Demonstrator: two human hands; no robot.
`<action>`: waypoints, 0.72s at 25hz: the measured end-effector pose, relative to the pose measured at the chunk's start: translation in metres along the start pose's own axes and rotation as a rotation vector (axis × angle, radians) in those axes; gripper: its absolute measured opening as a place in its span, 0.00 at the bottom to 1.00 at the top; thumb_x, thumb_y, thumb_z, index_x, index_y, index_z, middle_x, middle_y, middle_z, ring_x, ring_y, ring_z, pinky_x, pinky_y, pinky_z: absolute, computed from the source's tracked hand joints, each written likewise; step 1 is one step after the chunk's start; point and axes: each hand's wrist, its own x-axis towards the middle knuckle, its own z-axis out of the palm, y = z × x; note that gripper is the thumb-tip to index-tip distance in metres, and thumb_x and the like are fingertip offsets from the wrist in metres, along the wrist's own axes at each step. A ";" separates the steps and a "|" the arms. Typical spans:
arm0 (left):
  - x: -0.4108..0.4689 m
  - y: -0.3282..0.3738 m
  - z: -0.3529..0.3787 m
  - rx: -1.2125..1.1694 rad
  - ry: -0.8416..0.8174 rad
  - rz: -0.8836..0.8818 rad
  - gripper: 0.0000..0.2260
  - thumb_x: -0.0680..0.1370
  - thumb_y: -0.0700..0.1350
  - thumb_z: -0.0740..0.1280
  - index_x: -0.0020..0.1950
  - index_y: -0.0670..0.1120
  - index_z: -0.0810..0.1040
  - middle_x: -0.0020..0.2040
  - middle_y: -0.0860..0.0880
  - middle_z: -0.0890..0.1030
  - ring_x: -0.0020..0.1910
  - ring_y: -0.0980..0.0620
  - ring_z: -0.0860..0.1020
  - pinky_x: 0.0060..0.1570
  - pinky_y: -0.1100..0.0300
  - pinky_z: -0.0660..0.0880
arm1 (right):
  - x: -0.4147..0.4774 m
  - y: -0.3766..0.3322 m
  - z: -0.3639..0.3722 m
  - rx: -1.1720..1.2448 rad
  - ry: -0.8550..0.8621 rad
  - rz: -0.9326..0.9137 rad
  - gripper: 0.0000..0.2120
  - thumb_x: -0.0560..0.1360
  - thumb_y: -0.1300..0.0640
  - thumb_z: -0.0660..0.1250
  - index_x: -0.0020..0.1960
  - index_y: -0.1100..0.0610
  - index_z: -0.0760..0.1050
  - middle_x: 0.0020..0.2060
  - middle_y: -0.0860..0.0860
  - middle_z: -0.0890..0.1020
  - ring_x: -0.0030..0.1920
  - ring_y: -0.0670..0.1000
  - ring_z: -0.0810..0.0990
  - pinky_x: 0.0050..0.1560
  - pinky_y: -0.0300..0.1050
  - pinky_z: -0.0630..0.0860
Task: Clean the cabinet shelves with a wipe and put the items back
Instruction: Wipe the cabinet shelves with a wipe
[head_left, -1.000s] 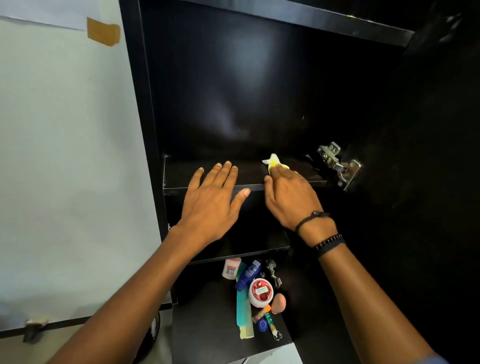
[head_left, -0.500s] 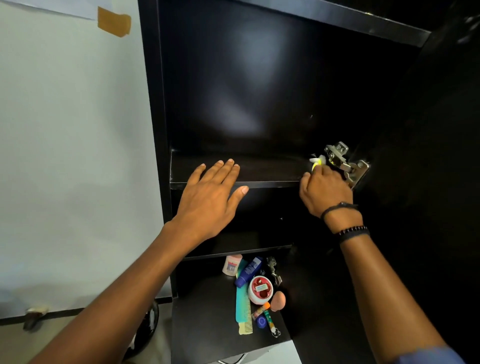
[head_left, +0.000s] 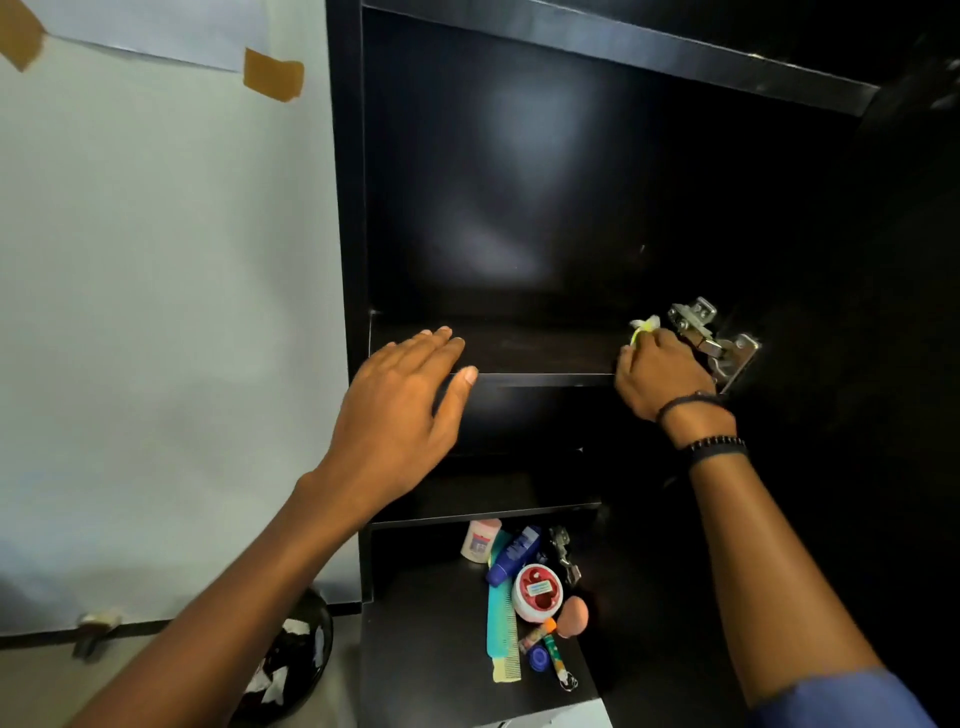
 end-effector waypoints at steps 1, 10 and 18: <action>-0.003 -0.002 -0.007 -0.086 0.038 -0.039 0.20 0.82 0.54 0.56 0.70 0.48 0.72 0.70 0.50 0.73 0.70 0.53 0.69 0.69 0.58 0.64 | 0.010 0.000 0.000 0.020 -0.025 0.048 0.19 0.80 0.55 0.53 0.63 0.66 0.70 0.62 0.64 0.72 0.62 0.65 0.72 0.63 0.53 0.69; 0.002 0.001 -0.033 -0.342 0.242 -0.111 0.17 0.81 0.46 0.57 0.68 0.47 0.74 0.67 0.51 0.75 0.66 0.55 0.73 0.66 0.57 0.70 | -0.020 -0.163 0.010 0.335 -0.107 -0.609 0.20 0.78 0.56 0.58 0.69 0.57 0.68 0.67 0.56 0.72 0.66 0.57 0.72 0.65 0.49 0.68; -0.002 -0.002 -0.031 -0.357 0.169 -0.131 0.15 0.82 0.45 0.58 0.69 0.48 0.73 0.68 0.51 0.74 0.67 0.54 0.71 0.67 0.58 0.70 | -0.052 -0.107 0.024 0.166 0.161 -0.536 0.26 0.78 0.42 0.45 0.67 0.52 0.71 0.65 0.49 0.76 0.67 0.48 0.72 0.73 0.50 0.55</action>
